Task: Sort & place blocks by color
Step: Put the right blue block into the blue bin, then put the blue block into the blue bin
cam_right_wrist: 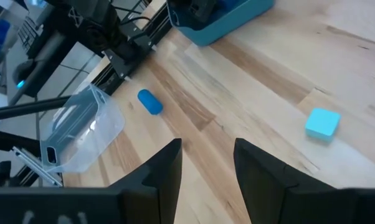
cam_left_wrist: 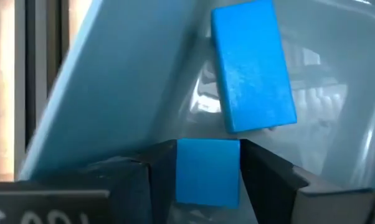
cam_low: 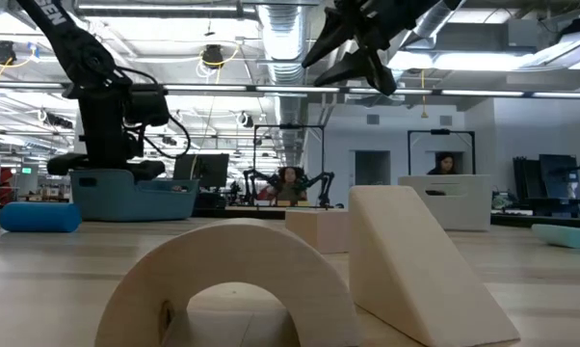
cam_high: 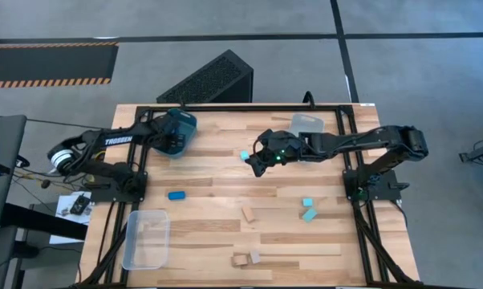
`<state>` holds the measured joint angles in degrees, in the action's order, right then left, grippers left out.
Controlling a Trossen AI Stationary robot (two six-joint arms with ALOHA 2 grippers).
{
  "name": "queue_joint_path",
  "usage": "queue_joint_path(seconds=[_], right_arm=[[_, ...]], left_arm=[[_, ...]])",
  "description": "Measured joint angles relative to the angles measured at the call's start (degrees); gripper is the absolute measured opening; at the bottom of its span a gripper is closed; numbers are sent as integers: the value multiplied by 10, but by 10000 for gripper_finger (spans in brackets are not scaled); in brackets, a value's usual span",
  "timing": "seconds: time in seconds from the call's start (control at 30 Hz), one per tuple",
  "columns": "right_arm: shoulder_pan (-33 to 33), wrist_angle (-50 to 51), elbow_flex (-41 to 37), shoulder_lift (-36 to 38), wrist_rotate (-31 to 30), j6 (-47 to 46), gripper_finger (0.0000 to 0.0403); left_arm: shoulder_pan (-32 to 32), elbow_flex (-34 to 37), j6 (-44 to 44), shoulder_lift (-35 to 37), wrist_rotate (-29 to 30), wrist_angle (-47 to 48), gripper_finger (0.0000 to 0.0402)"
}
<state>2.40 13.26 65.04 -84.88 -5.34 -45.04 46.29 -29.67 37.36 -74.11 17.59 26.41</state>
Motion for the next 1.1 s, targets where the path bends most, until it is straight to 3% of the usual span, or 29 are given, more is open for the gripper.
queue_joint_path(seconds=[0.3,0.53,0.77,0.9,1.1], right_arm=[[17,7,0,0,13,2,173],[19,7,0,-7,24,0,182],[-1,-64,0,-19,24,30,194],[-17,-145,9,-80,24,70,202],[-28,-191,96,-211,24,158,221]], left_arm=[[1,-33,-37,1,-33,6,195],[-9,-100,-96,43,-48,78,211],[-36,-129,-137,164,-73,119,213],[-64,-129,-158,252,-118,119,213],[-129,-129,-222,358,-197,123,213]])
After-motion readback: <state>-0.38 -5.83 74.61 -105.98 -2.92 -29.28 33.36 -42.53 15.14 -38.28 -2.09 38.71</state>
